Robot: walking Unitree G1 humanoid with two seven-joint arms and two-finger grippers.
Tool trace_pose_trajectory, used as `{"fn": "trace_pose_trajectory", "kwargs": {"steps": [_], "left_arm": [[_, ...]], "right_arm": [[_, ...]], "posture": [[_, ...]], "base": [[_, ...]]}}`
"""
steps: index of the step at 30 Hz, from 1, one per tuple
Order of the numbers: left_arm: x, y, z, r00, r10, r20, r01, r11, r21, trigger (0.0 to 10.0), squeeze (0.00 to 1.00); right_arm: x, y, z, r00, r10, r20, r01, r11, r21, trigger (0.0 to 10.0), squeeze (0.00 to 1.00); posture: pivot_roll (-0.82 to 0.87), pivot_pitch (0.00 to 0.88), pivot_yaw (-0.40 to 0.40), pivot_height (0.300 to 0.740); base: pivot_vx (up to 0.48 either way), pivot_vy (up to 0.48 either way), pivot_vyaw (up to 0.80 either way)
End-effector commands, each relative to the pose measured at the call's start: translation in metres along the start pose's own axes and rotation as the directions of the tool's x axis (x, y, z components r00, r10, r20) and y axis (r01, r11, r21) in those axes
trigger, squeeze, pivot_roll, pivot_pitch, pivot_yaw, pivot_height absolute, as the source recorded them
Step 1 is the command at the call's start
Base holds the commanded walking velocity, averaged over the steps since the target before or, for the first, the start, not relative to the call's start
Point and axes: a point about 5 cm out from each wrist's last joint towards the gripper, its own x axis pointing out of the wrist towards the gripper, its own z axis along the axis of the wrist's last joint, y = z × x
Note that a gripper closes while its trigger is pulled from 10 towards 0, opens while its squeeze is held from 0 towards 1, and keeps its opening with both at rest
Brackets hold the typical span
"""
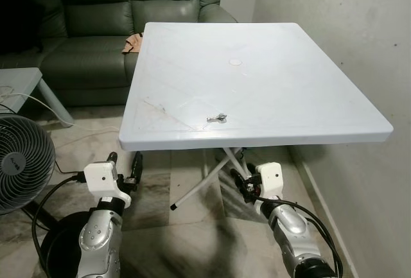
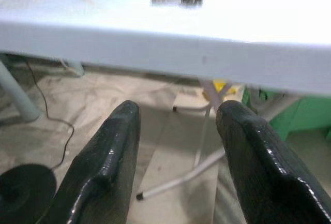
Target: Hang keys on a hook
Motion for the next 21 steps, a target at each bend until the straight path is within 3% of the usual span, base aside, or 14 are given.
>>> {"fn": "trace_pose_trajectory", "kwargs": {"steps": [1, 10, 12, 14, 16, 18, 21], "left_arm": [[0.000, 0.002, 0.004, 1.000, 0.010, -0.001, -0.010, 1.000, 0.005, 10.0, 0.00], [0.015, -0.002, 0.043, 0.997, 0.024, 0.075, -0.025, 0.999, 0.022, 10.0, 0.00], [0.016, -0.001, 0.046, 0.997, 0.037, 0.075, -0.037, 0.999, 0.007, 10.0, 0.00], [0.021, 0.001, 0.053, 0.994, 0.066, 0.083, -0.061, 0.996, -0.064, 10.0, 0.00], [0.023, 0.000, 0.057, 0.995, 0.050, 0.090, -0.049, 0.999, -0.006, 10.0, 0.00], [0.023, 0.000, 0.058, 0.995, 0.048, 0.091, -0.049, 0.999, 0.003, 10.0, 0.00], [0.022, -0.007, 0.077, 0.993, 0.030, 0.118, -0.031, 1.000, 0.000, 10.0, 0.00]], "right_arm": [[0.003, 0.001, 0.008, 0.999, 0.012, 0.033, -0.012, 1.000, -0.004, 10.0, 0.00], [0.012, -0.001, 0.058, 0.978, 0.038, 0.203, -0.028, 0.998, -0.050, 10.0, 0.00], [0.012, -0.001, 0.060, 0.977, 0.042, 0.210, -0.031, 0.998, -0.056, 10.0, 0.00], [0.012, 0.001, 0.069, 0.971, 0.053, 0.234, -0.037, 0.997, -0.075, 10.0, 0.00], [0.013, 0.001, 0.074, 0.969, 0.049, 0.243, -0.030, 0.996, -0.081, 10.0, 0.00], [0.013, 0.001, 0.077, 0.967, 0.047, 0.249, -0.028, 0.996, -0.083, 10.0, 0.00], [0.012, 0.003, 0.090, 0.958, 0.048, 0.282, -0.027, 0.997, -0.078, 10.0, 0.00]], "posture": [[-0.11, 0.005, 0.007, 0.740], [-0.10, 0.019, 0.004, 0.740], [-0.10, 0.022, 0.003, 0.740], [-0.09, 0.022, 0.003, 0.740], [-0.09, 0.021, 0.004, 0.740], [-0.09, 0.021, 0.005, 0.740], [-0.09, 0.023, 0.009, 0.740]], "base": [[0.000, 0.000, 0.00], [0.000, 0.000, 0.00], [0.000, 0.000, 0.00], [0.000, 0.000, 0.00], [0.000, 0.000, 0.00], [0.000, 0.000, 0.00], [0.000, 0.000, 0.00]]}}
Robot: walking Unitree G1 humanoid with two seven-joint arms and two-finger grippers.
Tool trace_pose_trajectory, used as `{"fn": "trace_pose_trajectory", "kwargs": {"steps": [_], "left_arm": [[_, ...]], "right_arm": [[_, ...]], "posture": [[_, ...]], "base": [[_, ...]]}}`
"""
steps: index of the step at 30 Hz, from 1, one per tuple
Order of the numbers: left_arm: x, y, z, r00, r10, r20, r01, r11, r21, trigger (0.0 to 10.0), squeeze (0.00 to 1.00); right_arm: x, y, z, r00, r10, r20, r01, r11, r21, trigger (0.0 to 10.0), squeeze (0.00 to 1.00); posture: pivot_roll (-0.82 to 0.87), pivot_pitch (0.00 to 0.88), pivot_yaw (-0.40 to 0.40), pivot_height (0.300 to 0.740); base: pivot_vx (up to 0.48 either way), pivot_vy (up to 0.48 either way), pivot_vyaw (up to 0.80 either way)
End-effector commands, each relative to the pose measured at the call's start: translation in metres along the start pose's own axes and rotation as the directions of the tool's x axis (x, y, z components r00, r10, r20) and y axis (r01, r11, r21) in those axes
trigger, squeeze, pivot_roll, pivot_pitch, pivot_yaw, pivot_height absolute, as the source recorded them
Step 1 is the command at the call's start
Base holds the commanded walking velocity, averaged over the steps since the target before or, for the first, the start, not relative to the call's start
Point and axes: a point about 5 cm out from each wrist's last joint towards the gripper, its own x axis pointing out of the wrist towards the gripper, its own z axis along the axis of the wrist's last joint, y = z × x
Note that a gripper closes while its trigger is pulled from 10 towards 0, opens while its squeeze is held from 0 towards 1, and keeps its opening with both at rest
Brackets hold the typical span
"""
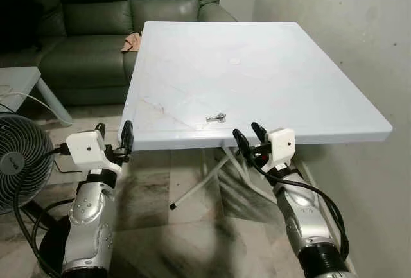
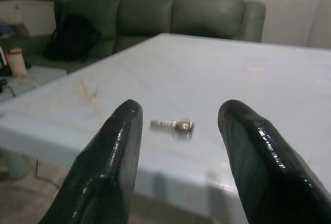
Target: Hang keys on a hook
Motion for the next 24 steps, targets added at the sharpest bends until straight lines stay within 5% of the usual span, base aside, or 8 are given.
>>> {"fn": "trace_pose_trajectory", "kwargs": {"steps": [1, 24], "left_arm": [[0.001, -0.004, 0.013, 0.999, -0.014, 0.032, 0.014, 1.000, 0.013, 10.0, 0.00], [-0.012, -0.008, -0.008, 0.990, -0.025, -0.140, 0.030, 0.999, 0.035, 10.0, 0.00]], "right_arm": [[0.003, 0.003, 0.011, 0.999, 0.003, 0.036, -0.004, 1.000, 0.027, 10.0, 0.00], [-0.009, 0.011, 0.007, 0.999, 0.028, -0.032, -0.027, 0.999, 0.038, 10.0, 0.00]], "posture": [[-0.09, 0.024, 0.009, 0.740], [-0.09, 0.008, 0.007, 0.740]], "base": [[0.000, 0.000, 0.00], [0.022, 0.000, 0.00]]}}
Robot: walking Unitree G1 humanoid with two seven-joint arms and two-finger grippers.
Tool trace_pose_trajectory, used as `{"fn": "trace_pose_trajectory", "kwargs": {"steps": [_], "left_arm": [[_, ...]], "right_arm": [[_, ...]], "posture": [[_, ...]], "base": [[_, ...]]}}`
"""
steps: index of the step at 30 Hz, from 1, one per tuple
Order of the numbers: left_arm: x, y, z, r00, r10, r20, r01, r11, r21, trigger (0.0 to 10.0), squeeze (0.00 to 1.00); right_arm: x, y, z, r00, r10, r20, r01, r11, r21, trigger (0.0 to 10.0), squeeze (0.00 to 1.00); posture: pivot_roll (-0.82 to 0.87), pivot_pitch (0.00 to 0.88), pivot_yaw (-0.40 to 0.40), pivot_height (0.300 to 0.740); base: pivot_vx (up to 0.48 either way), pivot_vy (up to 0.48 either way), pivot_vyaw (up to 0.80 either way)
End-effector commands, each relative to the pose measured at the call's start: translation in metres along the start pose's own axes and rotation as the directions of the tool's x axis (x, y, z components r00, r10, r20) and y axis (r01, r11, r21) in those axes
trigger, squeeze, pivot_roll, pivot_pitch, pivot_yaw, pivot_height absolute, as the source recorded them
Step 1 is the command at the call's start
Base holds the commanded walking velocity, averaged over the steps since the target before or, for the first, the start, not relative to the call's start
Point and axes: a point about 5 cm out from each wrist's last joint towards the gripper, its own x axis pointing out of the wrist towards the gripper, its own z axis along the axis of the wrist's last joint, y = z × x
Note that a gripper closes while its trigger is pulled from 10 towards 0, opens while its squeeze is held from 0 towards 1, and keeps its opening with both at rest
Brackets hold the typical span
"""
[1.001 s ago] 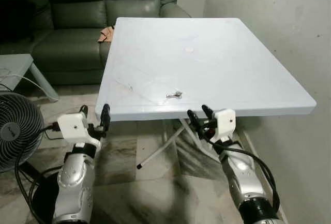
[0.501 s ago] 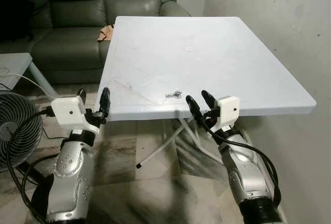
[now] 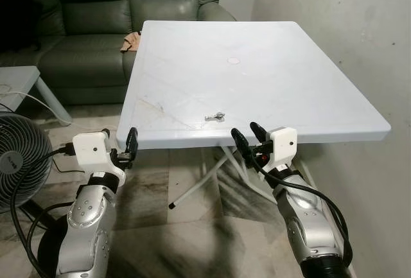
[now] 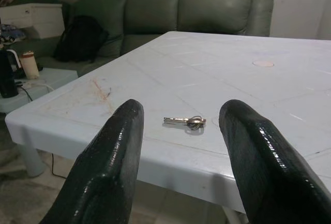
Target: Hang keys on a hook
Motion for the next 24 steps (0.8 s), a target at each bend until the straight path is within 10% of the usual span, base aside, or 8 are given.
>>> {"fn": "trace_pose_trajectory", "kwargs": {"steps": [1, 11, 24], "left_arm": [[0.0000, -0.0039, -0.0012, 1.000, -0.025, -0.015, 0.025, 1.000, 0.004, 10.0, 0.00], [0.0012, -0.0091, -0.0021, 0.999, -0.043, -0.031, 0.043, 0.999, 0.010, 10.0, 0.00], [0.0018, -0.0106, -0.0023, 0.998, -0.043, -0.042, 0.045, 0.999, 0.028, 10.0, 0.00]], "right_arm": [[-0.0008, 0.0003, 0.0016, 1.000, 0.011, -0.003, -0.011, 1.000, -0.014, 10.0, 0.00], [-0.0021, 0.0013, 0.0033, 0.999, 0.033, -0.016, -0.034, 0.998, -0.044, 10.0, 0.00], [-0.0038, 0.0023, 0.0046, 0.999, 0.034, -0.008, -0.034, 0.999, -0.005, 10.0, 0.00]], "posture": [[-0.09, 0.008, 0.007, 0.740], [-0.09, 0.007, 0.007, 0.740], [-0.09, 0.012, 0.009, 0.740]], "base": [[0.266, 0.000, 0.00], [0.414, 0.000, 0.00], [0.425, 0.000, 0.71]]}}
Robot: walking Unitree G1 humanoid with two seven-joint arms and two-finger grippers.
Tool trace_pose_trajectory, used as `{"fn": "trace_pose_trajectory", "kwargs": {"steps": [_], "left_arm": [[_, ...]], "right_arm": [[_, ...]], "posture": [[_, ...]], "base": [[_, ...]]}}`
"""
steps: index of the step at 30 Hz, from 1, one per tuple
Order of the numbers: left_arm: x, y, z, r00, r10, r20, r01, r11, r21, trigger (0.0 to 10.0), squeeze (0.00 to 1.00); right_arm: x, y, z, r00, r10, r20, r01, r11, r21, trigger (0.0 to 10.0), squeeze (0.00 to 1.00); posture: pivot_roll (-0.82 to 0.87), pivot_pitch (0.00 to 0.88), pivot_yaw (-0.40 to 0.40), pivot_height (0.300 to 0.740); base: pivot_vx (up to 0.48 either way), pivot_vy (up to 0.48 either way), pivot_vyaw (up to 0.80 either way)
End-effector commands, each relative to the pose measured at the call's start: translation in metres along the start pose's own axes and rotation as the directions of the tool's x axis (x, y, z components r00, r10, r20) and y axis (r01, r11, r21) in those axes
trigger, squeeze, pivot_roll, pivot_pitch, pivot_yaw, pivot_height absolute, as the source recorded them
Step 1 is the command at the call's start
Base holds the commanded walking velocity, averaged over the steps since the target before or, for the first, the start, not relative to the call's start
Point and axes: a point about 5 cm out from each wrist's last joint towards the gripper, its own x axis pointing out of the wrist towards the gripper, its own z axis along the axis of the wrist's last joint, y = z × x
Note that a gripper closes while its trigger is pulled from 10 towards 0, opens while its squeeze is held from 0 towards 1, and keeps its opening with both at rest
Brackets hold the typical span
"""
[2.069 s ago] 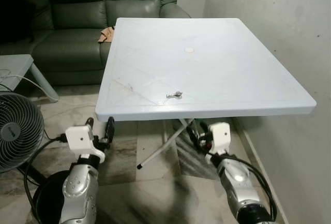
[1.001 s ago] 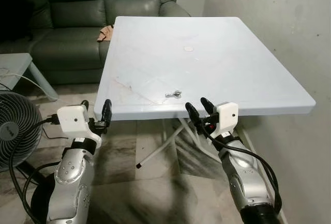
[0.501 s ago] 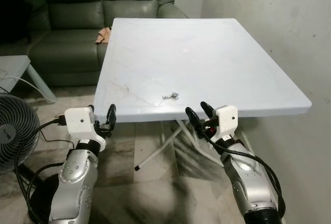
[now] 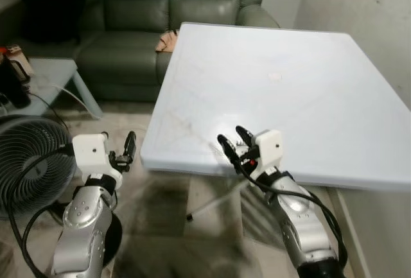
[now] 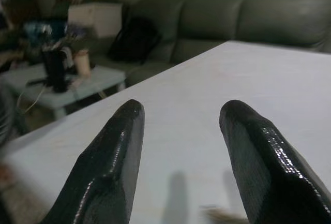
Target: Hang keys on a hook
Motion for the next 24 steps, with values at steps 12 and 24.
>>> {"fn": "trace_pose_trajectory", "kwargs": {"steps": [12, 24], "left_arm": [[-0.001, -0.006, 0.002, 0.999, -0.026, 0.019, 0.027, 1.000, -0.016, 10.0, 0.00], [-0.003, -0.016, -0.007, 0.999, -0.046, -0.008, 0.046, 0.998, 0.048, 10.0, 0.00]], "right_arm": [[0.000, -0.003, 0.002, 1.000, -0.023, -0.007, 0.023, 1.000, 0.011, 10.0, 0.00], [-0.006, -0.006, -0.004, 0.999, 0.023, -0.042, -0.024, 1.000, -0.005, 10.0, 1.00]], "posture": [[-0.09, 0.017, 0.005, 0.740], [-0.09, 0.038, -0.007, 0.740]], "base": [[0.053, 0.000, 0.00], [0.000, 0.000, 0.00]]}}
